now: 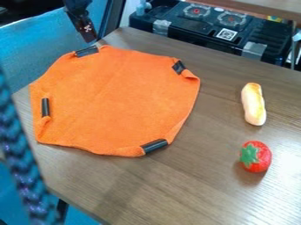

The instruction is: Unfold the cloth from bottom to top

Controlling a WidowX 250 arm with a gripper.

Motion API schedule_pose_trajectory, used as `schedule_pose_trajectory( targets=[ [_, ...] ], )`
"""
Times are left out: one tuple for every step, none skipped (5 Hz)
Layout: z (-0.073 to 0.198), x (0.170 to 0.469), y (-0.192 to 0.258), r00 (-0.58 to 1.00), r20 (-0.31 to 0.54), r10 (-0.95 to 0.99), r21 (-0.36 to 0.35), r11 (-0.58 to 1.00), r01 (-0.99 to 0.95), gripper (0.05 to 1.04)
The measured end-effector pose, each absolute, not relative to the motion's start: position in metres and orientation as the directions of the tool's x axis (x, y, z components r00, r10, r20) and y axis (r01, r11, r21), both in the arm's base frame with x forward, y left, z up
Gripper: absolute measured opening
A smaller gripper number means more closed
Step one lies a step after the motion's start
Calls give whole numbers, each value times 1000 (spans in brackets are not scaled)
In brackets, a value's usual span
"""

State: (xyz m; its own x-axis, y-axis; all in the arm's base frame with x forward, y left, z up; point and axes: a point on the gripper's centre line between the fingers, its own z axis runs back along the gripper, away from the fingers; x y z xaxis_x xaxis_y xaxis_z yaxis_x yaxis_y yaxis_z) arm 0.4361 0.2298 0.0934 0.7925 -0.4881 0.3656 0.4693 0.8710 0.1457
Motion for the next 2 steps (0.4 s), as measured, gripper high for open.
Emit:
schedule_pose_trajectory(
  targets=[
    [87,428,221,794,367,-485,99,869,485,1001],
    [108,397,214,789,366,-493,85,862,500,1000]
  ],
)
